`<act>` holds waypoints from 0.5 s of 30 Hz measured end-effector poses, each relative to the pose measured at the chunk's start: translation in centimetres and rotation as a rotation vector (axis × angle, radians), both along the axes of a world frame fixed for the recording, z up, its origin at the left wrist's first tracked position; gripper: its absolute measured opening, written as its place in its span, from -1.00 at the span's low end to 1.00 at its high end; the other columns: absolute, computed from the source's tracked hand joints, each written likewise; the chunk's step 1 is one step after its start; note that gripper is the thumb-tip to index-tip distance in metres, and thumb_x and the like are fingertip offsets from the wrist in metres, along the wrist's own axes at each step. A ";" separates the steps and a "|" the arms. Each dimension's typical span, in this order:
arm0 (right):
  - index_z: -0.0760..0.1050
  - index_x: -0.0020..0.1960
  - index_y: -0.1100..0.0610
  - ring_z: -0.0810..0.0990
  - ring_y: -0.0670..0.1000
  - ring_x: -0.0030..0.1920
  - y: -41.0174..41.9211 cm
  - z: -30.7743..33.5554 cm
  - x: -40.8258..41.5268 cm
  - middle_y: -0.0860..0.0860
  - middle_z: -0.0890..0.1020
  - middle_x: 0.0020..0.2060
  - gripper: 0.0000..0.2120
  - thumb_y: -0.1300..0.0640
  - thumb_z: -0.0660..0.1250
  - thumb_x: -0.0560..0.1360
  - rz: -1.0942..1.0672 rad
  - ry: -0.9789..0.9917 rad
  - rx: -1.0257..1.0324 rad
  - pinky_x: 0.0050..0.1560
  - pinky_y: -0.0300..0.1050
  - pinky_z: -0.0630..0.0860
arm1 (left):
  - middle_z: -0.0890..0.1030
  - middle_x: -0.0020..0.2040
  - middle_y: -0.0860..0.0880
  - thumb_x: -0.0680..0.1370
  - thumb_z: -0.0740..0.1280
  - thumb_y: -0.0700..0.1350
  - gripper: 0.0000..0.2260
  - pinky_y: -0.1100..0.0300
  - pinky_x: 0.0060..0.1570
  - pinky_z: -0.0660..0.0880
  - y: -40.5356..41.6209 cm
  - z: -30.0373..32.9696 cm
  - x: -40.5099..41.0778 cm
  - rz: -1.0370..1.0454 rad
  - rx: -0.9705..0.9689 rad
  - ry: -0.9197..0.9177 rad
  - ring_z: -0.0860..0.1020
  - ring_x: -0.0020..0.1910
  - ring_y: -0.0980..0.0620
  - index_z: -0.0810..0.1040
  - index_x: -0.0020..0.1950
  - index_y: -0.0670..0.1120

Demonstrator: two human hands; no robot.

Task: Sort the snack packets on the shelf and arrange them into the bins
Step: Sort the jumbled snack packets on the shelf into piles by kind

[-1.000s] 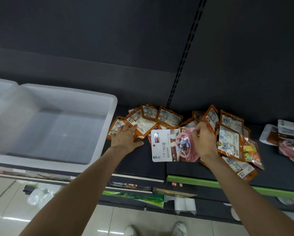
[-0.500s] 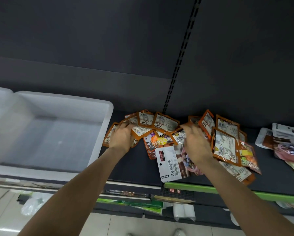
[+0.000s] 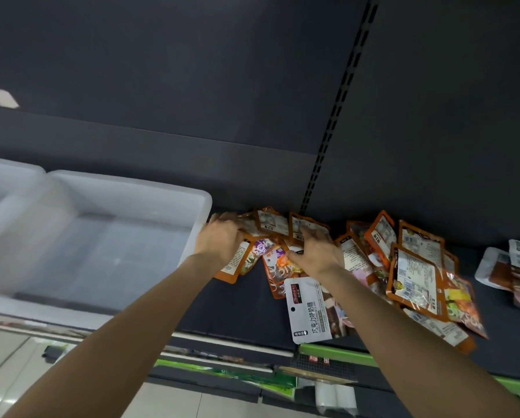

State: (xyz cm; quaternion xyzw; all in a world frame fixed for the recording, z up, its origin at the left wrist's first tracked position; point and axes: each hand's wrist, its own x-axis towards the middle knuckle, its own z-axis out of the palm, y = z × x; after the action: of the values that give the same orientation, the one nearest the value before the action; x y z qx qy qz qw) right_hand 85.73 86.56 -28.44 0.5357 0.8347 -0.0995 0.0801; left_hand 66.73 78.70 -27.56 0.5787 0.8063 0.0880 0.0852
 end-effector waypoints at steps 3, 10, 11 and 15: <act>0.12 0.49 -0.02 0.24 0.15 0.43 -0.1 -0.5 -0.4 0.08 0.27 0.43 -0.33 -0.31 0.14 0.50 0.005 -0.023 0.024 0.31 0.14 0.31 | 0.42 0.37 -0.02 0.53 0.26 -0.12 -0.66 0.05 0.27 0.42 -0.6 -0.7 0.3 -0.085 -0.246 -0.072 0.40 0.31 -0.05 0.50 0.30 0.04; 0.45 0.24 0.05 0.60 0.03 -0.01 0.3 -0.8 -0.4 0.01 0.60 -0.02 -0.76 0.07 0.13 0.63 0.081 -0.017 0.197 0.08 -0.07 0.46 | 0.12 0.55 -0.06 0.58 0.25 -0.07 -0.34 -0.04 0.39 0.29 -0.8 -0.6 1.8 -0.017 -0.211 -0.213 0.20 0.48 -0.11 -0.07 0.56 -0.01; 0.47 0.21 0.05 0.62 0.02 -0.07 0.1 -0.7 -0.2 -0.01 0.60 -0.11 -0.78 0.11 0.12 0.63 0.099 -0.012 0.216 0.01 -0.10 0.48 | 0.08 0.56 -0.04 0.59 0.23 -0.04 -0.34 -0.05 0.38 0.30 -0.9 -0.7 1.9 -0.024 -0.277 -0.206 0.19 0.49 -0.11 -0.10 0.56 0.01; 0.47 0.16 0.08 0.61 0.04 -0.11 -0.1 -0.3 0.2 0.02 0.60 -0.15 -0.71 0.04 0.00 0.66 -0.003 0.131 0.192 -0.11 -0.12 0.46 | 0.34 0.42 -0.09 0.60 0.19 0.00 -0.54 0.04 0.25 0.41 -3.0 -0.6 3.1 -0.158 -0.339 0.105 0.38 0.36 -0.07 0.24 0.47 -0.08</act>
State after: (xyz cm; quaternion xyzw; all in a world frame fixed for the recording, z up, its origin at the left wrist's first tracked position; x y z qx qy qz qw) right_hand 85.91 86.42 -28.77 0.5344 0.8431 -0.0538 -0.0264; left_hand 69.79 75.70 -28.16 0.6215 0.7648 -0.0865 0.1461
